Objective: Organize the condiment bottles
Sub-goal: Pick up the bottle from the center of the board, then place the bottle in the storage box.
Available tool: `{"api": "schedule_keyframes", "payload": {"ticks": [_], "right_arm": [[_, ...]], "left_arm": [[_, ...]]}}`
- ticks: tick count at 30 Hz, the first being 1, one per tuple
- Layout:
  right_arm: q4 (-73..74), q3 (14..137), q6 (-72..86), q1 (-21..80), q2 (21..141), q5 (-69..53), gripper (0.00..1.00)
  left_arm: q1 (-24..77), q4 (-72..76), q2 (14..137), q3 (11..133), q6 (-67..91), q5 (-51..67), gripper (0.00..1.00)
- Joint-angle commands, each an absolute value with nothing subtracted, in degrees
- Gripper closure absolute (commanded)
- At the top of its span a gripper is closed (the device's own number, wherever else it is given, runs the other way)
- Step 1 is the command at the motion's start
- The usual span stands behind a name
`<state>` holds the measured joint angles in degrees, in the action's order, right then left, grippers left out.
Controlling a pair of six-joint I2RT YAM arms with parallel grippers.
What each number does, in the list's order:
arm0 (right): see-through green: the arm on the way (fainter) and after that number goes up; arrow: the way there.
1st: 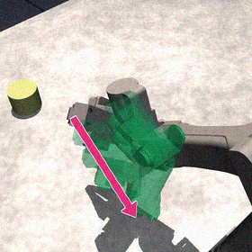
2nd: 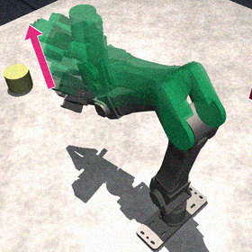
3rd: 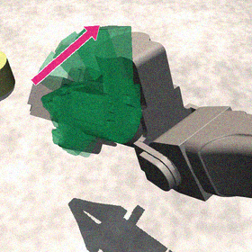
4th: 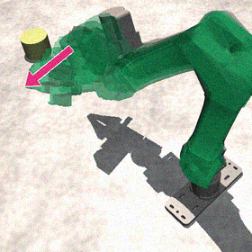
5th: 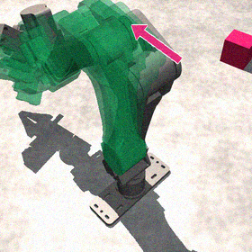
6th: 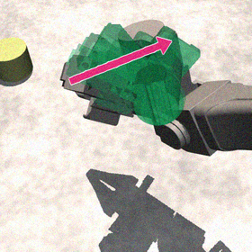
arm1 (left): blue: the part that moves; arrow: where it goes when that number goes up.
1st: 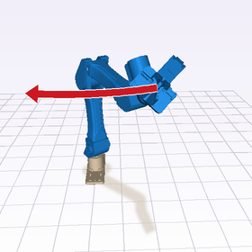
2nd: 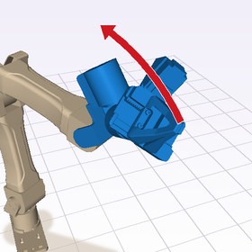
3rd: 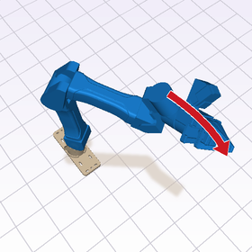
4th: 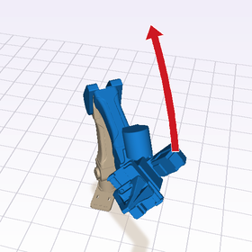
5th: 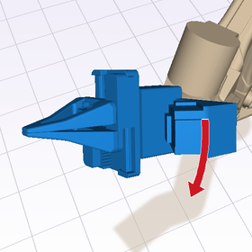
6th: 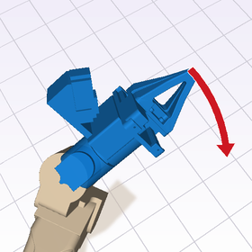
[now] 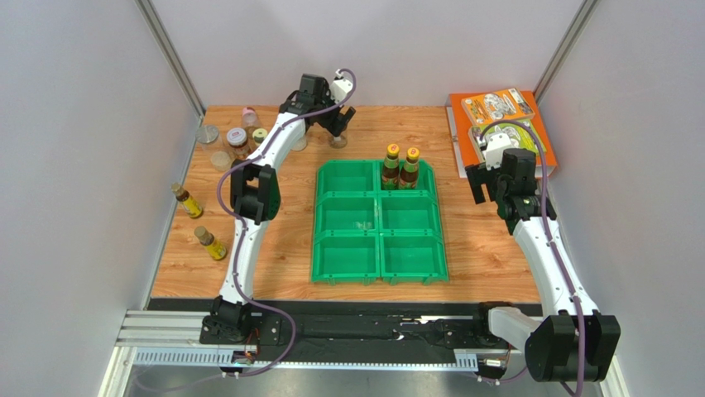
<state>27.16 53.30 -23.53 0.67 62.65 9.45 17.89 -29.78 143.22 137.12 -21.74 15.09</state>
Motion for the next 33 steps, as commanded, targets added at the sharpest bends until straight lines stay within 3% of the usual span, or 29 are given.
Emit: {"api": "schedule_keyframes", "payload": {"ticks": [1,4,14,16,33], "right_arm": [[26.19,54.84,-23.03,0.62,62.67,9.49,0.03],[26.28,54.76,-23.03,0.62,62.75,9.58,0.03],[26.54,54.84,-22.85,0.62,63.02,9.05,0.04],[26.54,54.93,-22.85,0.62,62.84,9.05,0.04],[27.07,55.02,-22.68,0.62,63.02,7.82,0.04]], "left_arm": [[17.67,-29.35,144.23,139.48,-20.48,17.14,0.01],[17.67,-29.44,144.32,139.31,-20.39,17.31,0.13],[17.67,-29.27,143.35,139.31,-19.69,18.11,0.91],[17.67,-29.27,142.56,139.31,-19.42,18.02,1.00],[16.00,-31.02,126.15,133.78,-16.43,23.46,1.00]]}}
